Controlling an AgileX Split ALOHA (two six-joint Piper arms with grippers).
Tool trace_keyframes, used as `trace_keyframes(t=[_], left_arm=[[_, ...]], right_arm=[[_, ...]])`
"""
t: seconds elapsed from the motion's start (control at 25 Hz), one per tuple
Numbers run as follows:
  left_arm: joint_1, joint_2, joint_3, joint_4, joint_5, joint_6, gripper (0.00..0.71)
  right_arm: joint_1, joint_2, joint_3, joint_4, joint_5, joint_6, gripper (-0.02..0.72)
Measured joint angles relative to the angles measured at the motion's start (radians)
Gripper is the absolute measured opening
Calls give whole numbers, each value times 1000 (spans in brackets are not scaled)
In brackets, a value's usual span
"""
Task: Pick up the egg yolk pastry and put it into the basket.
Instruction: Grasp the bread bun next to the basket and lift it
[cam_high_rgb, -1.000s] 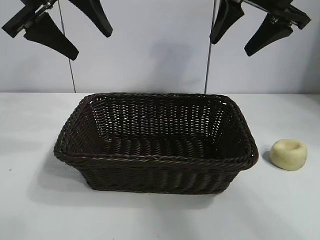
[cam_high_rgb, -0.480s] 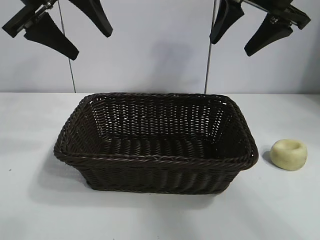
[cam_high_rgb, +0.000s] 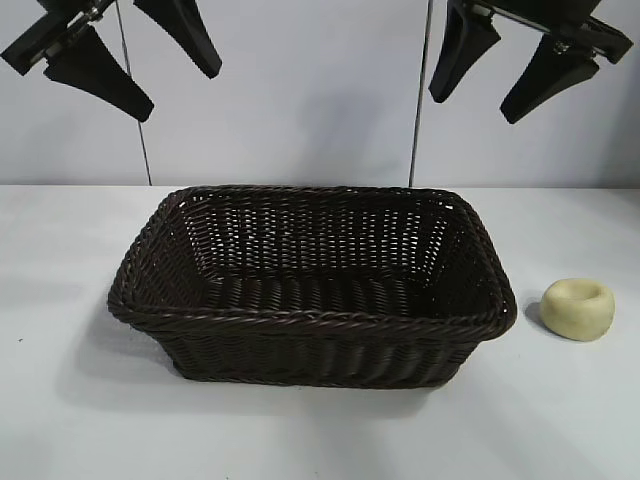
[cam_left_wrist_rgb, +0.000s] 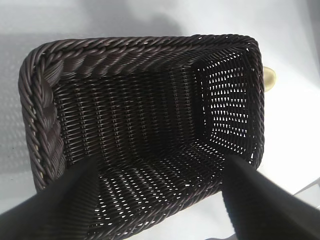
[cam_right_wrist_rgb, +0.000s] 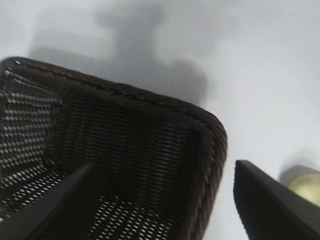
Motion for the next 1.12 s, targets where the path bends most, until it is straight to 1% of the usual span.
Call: trace_keyframes(t=[0.12, 0.24, 0.4, 0.68, 0.84, 1.12], left_arm=[[0, 0, 0, 0, 0, 0, 507], [0, 0, 0, 0, -13, 0, 507], [0, 0, 0, -1, -20, 0, 507], [0, 0, 0, -1, -21, 0, 507], [0, 0, 0, -1, -21, 0, 507], [0, 0, 0, -1, -26, 0, 507]], right_arm=[[-6, 0, 0, -65, 11, 29, 540], [-34, 0, 0, -100, 16, 55, 540], [-105, 0, 0, -112, 35, 64, 540], [-214, 0, 0, -116, 109, 68, 540], [-230, 0, 0, -120, 148, 56, 540], [-230, 38, 0, -118, 153, 49, 540]])
